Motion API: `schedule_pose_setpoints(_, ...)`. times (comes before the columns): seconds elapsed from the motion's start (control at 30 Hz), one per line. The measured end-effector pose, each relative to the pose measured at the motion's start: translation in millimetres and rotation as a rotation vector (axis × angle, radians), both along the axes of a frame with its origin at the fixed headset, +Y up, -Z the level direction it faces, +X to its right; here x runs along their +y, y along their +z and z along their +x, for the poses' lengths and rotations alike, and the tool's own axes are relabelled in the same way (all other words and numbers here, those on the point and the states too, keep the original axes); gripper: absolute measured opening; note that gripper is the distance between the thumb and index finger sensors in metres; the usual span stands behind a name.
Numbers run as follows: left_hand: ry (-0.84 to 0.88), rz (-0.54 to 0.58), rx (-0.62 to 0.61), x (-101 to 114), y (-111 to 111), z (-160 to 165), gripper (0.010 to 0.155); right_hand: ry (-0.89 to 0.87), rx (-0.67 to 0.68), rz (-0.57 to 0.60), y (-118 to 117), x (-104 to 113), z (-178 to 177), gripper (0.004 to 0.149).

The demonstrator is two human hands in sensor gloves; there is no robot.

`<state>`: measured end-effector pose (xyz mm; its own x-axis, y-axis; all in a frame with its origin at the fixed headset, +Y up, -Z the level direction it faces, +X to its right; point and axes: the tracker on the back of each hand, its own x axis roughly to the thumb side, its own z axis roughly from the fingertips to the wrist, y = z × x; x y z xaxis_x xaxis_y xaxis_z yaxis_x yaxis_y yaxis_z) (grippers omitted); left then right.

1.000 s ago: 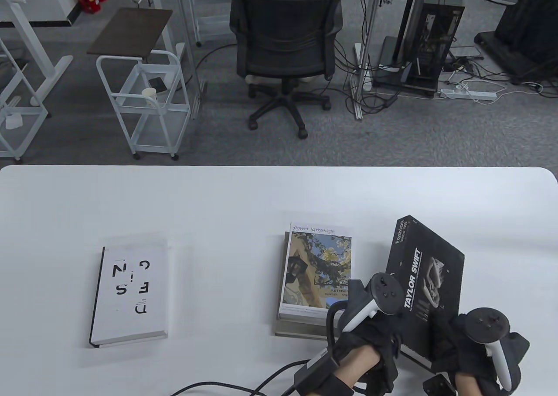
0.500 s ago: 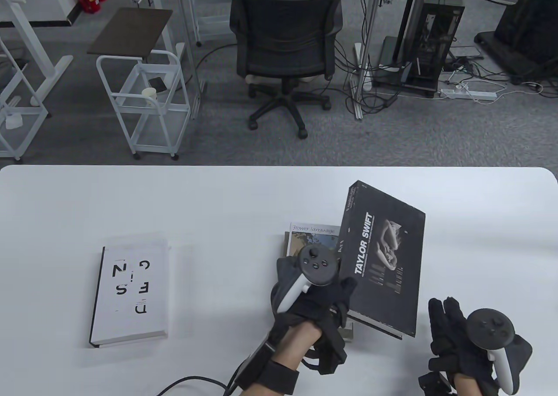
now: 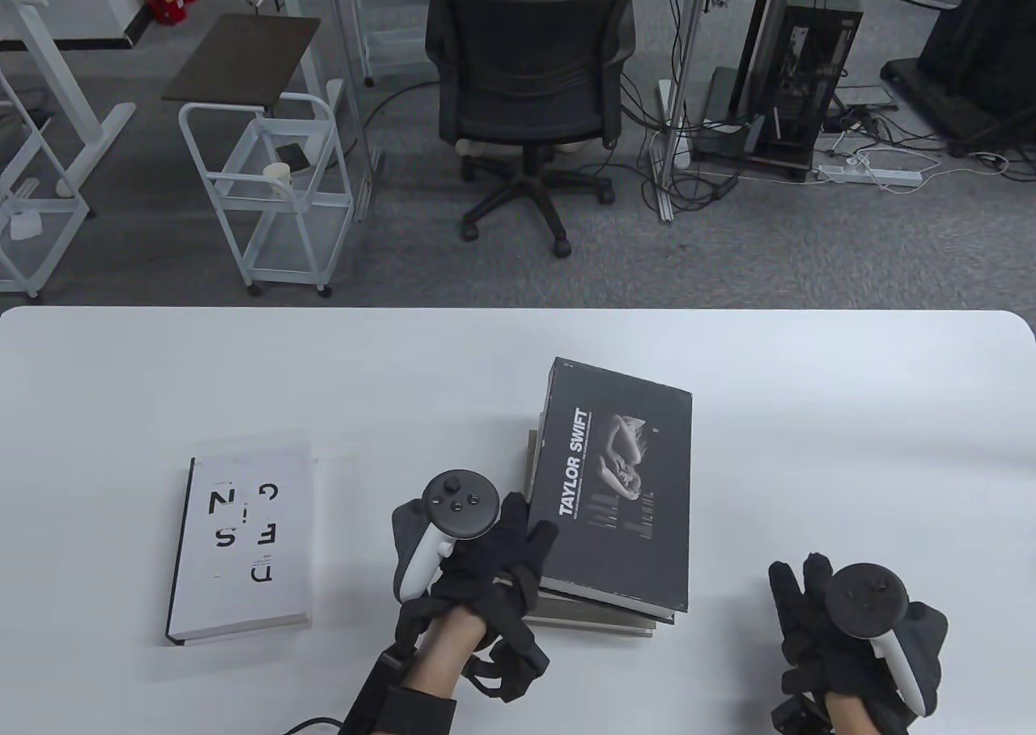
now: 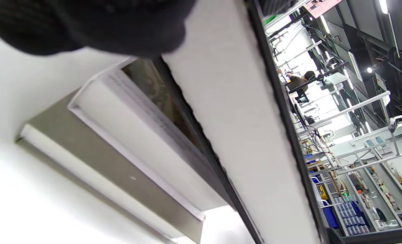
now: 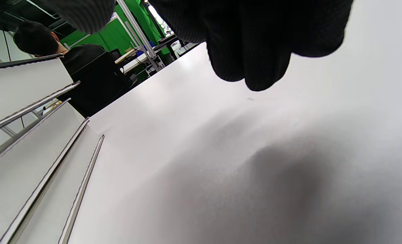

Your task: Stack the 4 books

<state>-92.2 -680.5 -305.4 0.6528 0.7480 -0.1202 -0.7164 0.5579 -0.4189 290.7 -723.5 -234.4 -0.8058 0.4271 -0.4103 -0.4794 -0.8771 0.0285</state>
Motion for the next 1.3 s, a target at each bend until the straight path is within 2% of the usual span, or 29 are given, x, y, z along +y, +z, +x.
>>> schedule_pose_setpoints(0.2,-0.027,0.002,0.015,-15.8,0.3,-7.7,0.070,0.068,0.037,-0.021,-5.3,4.5,-10.0,0.074)
schedule_pose_setpoints(0.8,-0.105,0.039,-0.012,-40.9,-1.3,-7.0,0.069,0.171,0.124,-0.003,-15.1,15.0,-37.9,0.073)
schedule_pose_setpoints(1.07,-0.071,0.018,-0.031,-44.6,-2.3,-12.9,0.070,0.197,0.142,0.025,-16.9,27.2,-47.3,0.072)
schedule_pose_setpoints(1.3,-0.074,0.039,-0.040,-35.0,3.3,-34.4,0.077,0.422,0.173,0.104,-15.9,48.4,-70.9,0.071)
